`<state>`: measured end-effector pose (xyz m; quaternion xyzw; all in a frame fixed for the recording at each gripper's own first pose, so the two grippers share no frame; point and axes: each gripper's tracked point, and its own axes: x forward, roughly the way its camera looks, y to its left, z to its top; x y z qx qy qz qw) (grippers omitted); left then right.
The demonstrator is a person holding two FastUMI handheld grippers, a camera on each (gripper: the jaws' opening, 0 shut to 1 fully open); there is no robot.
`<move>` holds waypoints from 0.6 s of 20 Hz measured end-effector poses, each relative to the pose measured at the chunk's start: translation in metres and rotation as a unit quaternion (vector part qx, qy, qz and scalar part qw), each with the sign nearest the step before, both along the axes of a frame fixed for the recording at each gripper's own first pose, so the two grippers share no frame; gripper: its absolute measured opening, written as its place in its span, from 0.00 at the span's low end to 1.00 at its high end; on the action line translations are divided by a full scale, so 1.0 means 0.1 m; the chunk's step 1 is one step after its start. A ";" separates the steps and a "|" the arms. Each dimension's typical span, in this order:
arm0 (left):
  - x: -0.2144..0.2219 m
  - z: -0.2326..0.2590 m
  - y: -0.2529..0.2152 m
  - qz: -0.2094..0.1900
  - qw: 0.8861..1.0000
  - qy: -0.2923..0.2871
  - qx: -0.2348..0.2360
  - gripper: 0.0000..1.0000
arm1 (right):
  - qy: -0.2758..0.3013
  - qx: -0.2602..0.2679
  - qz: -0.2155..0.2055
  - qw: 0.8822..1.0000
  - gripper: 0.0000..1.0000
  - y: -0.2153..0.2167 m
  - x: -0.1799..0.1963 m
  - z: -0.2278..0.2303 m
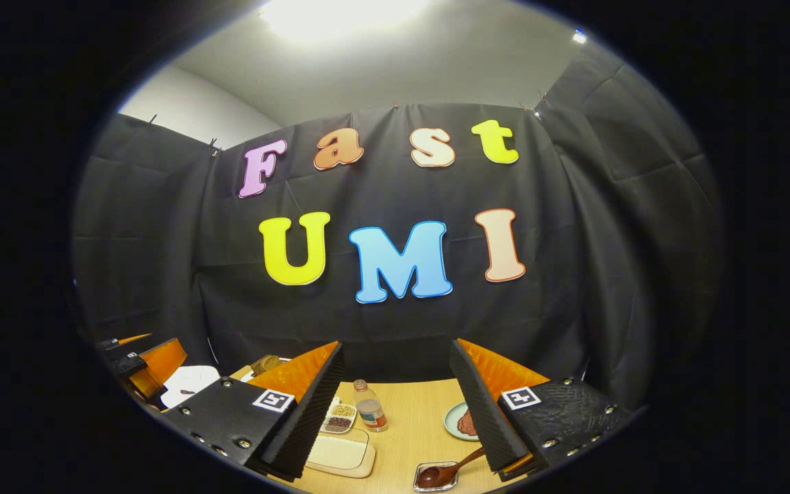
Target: Close the left gripper, press the button to open the rice cooker; take a wooden spoon from the chopstick holder with the right hand, scoop a spoonful of rice and pour it into the rice cooker, then put the wooden spoon back into the chopstick holder.
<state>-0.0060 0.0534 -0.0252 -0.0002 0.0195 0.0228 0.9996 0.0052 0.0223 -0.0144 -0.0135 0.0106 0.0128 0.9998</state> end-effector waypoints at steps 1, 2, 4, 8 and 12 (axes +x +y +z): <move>0.01 0.00 0.02 0.002 1.000 0.001 0.000 0.97 | 0.001 -0.001 0.000 1.000 0.94 0.00 0.02 0.00; 0.02 -0.01 0.05 0.003 1.000 0.002 -0.001 0.97 | 0.001 -0.001 0.001 1.000 0.94 0.01 0.01 -0.01; 0.05 -0.05 0.09 0.005 1.000 0.007 -0.002 0.97 | 0.002 -0.002 0.002 1.000 0.94 0.01 0.03 -0.02; 0.11 -0.13 0.23 0.009 1.000 0.014 -0.003 0.96 | 0.010 -0.007 0.003 1.000 0.94 0.06 0.06 -0.13; 0.18 -0.42 0.52 0.020 0.998 0.050 -0.014 0.57 | 0.018 -0.015 0.000 1.000 0.94 0.10 0.05 -0.26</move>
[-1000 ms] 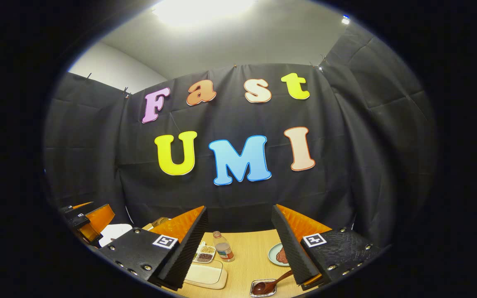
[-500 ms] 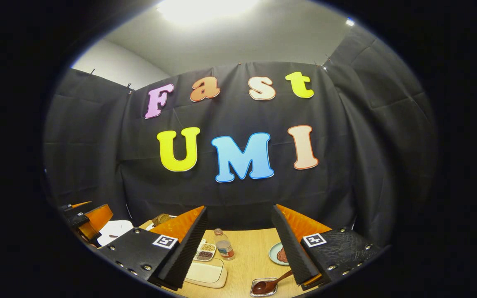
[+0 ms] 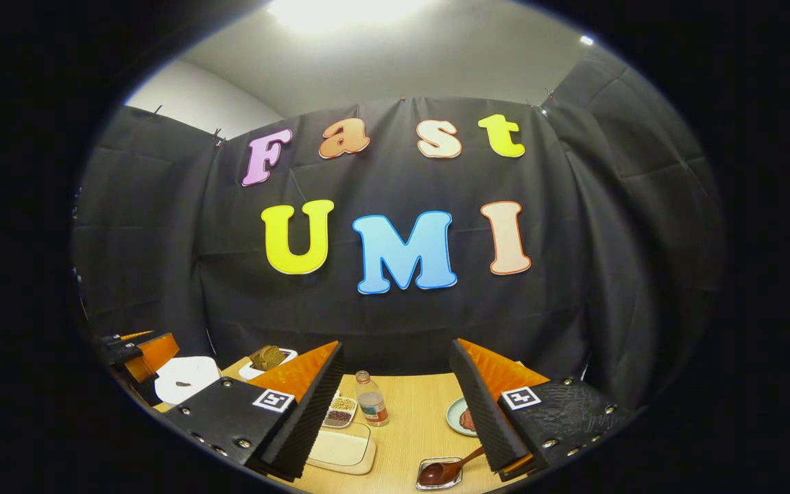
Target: Close the left gripper, press the button to open the rice cooker; take a wooden spoon from the chopstick holder with the right hand, scoop a spoonful of rice and pour it into the rice cooker, then put the wooden spoon back into the chopstick holder.
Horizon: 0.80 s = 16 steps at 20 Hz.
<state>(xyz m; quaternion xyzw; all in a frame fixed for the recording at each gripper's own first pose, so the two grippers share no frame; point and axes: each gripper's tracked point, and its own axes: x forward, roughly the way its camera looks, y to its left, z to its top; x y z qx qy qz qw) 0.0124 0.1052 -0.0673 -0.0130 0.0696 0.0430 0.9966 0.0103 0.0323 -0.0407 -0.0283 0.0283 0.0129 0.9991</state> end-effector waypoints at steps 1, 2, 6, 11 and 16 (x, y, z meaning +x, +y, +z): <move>0.04 -0.15 0.19 0.020 1.000 0.020 0.010 0.41 | 0.004 -0.003 0.000 1.000 0.94 0.01 -0.01 -0.04; -0.01 -0.21 0.37 0.028 0.999 0.040 0.012 0.26 | 0.007 -0.006 -0.001 1.000 0.94 0.00 -0.01 -0.08; 0.20 -0.66 0.91 0.041 0.993 0.107 -0.012 0.08 | 0.025 -0.007 -0.012 1.000 0.94 -0.04 0.00 -0.23; 0.48 -1.32 1.64 0.059 0.978 0.188 -0.069 0.08 | 0.041 -0.012 -0.026 0.999 0.94 -0.07 0.05 -0.37; 0.65 -1.85 2.06 0.098 0.957 0.257 -0.097 0.08 | 0.051 0.003 -0.038 0.998 0.94 -0.14 0.08 -0.44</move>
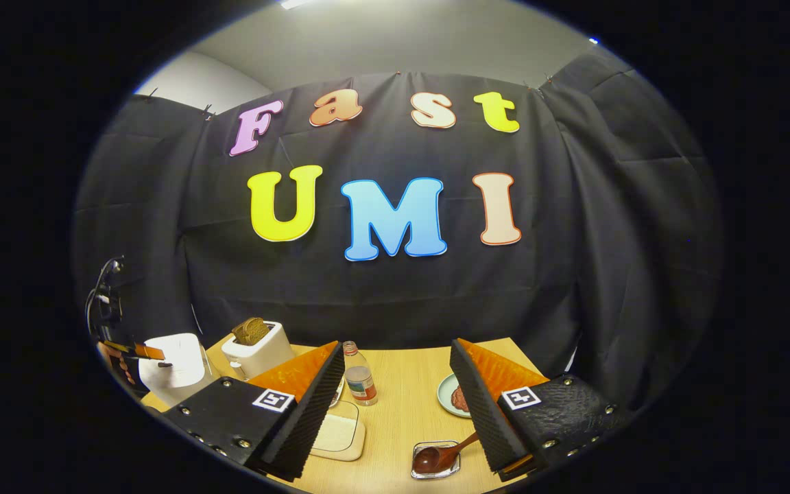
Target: Close the left gripper, press the button to open the rice cooker; take a wooden spoon from the chopstick holder with the right hand, scoop a spoonful of rice and pour it into the rice cooker, then put the wooden spoon back into the chopstick holder.
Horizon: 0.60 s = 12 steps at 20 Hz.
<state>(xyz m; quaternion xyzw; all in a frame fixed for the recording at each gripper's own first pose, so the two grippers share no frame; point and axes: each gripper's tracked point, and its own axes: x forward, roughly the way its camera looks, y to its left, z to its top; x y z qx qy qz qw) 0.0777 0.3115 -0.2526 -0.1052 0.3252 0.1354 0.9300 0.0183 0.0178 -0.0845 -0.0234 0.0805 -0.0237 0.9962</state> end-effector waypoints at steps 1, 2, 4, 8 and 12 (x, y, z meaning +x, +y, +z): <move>0.02 -0.08 0.01 -0.003 1.000 0.007 0.008 0.08 | -0.002 0.005 -0.004 1.000 0.94 -0.02 0.01 0.02; 0.01 -0.17 0.07 -0.003 0.999 0.021 0.025 0.08 | -0.002 0.005 -0.008 1.000 0.94 -0.04 0.02 0.01; 0.02 -0.18 0.08 0.001 0.999 0.027 0.042 0.09 | 0.001 0.005 -0.011 1.000 0.94 -0.06 0.01 0.00; -0.02 -0.18 0.05 0.007 0.999 0.031 0.037 0.08 | 0.000 0.007 -0.008 1.000 0.94 -0.08 -0.03 0.02; -0.05 -0.20 0.05 0.014 0.999 0.037 0.020 0.08 | 0.000 0.017 -0.007 1.000 0.94 -0.11 -0.10 0.03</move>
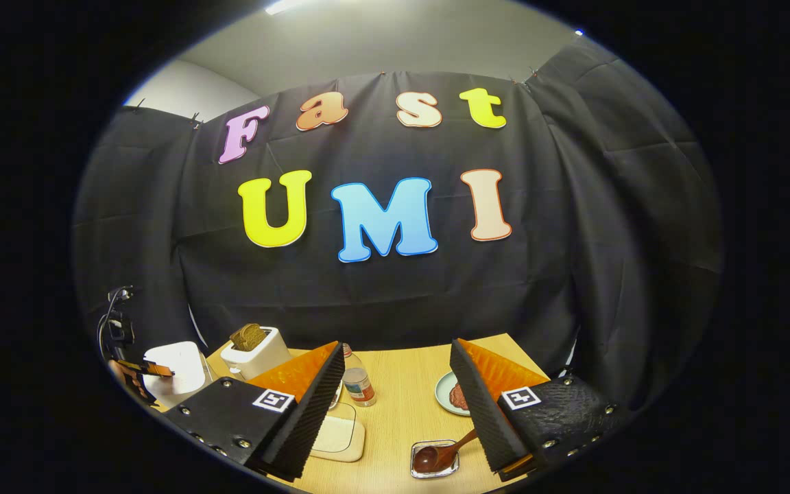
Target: Close the left gripper, press the button to open the rice cooker; take a wooden spoon from the chopstick holder with the right hand, scoop a spoonful of rice and pour it into the rice cooker, then put the wooden spoon back into the chopstick holder.
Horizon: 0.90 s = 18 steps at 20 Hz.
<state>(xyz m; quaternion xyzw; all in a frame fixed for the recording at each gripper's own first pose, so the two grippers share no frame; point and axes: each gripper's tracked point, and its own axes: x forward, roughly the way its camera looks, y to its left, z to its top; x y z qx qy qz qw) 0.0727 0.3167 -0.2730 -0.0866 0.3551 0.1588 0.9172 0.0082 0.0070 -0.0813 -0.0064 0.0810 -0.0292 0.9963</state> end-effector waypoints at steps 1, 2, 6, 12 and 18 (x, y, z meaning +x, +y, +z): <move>0.01 0.06 0.00 0.002 1.000 -0.006 0.006 0.08 | -0.002 0.000 0.000 1.000 0.94 0.00 -0.02 0.03; 0.03 0.11 0.01 0.003 1.000 -0.011 0.014 0.08 | -0.006 -0.001 -0.001 1.000 0.94 -0.03 -0.04 0.05; 0.15 0.84 0.09 0.004 0.989 -0.101 0.110 0.09 | -0.013 -0.002 -0.005 1.000 0.94 -0.13 -0.12 0.12; 0.11 1.91 -0.31 -0.030 0.964 -0.222 0.141 0.82 | -0.022 -0.001 -0.006 1.000 0.94 -0.23 -0.19 0.19; -0.19 2.33 -1.13 -0.075 0.943 -0.298 0.126 0.99 | -0.032 0.003 -0.010 0.999 0.94 -0.44 -0.17 0.22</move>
